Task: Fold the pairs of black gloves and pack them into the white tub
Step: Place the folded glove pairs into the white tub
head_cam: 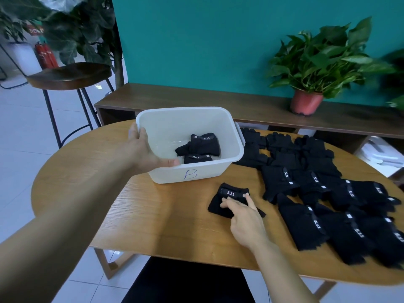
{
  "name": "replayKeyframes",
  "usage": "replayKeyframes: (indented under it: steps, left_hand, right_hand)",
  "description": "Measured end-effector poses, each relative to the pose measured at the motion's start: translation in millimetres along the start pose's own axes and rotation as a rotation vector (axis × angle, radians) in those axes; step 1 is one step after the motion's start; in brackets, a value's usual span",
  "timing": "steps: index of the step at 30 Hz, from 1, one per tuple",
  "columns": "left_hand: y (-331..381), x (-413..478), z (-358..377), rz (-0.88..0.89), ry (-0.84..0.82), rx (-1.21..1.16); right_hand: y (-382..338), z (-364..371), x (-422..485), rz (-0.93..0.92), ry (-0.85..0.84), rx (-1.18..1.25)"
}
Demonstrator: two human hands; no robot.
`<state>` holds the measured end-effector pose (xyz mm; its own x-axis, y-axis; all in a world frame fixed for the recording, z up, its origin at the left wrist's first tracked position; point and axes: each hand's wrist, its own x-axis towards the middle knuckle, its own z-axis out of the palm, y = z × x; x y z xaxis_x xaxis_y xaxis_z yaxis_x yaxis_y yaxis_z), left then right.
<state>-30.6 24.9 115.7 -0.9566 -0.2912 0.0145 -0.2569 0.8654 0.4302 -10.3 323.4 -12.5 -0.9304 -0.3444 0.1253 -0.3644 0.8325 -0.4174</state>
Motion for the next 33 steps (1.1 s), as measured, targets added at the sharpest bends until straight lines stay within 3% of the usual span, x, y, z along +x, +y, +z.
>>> replayKeyframes:
  steps: [5,7,10,16,21,33]
  left_hand:
    - [5.7,-9.8,6.1,0.046,0.010,0.000]
    - [5.8,-10.7,6.4,0.048,0.011,0.008]
    - [4.6,-9.8,6.7,0.037,0.012,0.004]
    - [2.9,-5.5,8.8,0.054,0.024,0.024]
    - [0.7,-2.6,9.7,0.072,0.029,0.003]
    - [2.4,-2.4,9.5,0.084,0.038,0.019]
  right_hand:
    - [-1.4,-3.3,-14.2,-0.037,-0.068,0.141]
    - [-5.9,-18.2,-13.2,-0.033,0.013,0.209]
    - [-14.9,-35.4,-0.7,-0.116,0.124,0.128]
    - [-26.5,-37.0,33.3,-0.091,-0.335,-0.138]
    - [-32.2,-36.0,53.5,-0.027,-0.584,-0.255]
    - [-41.5,-30.0,48.6,-0.003,-0.535,-0.313]
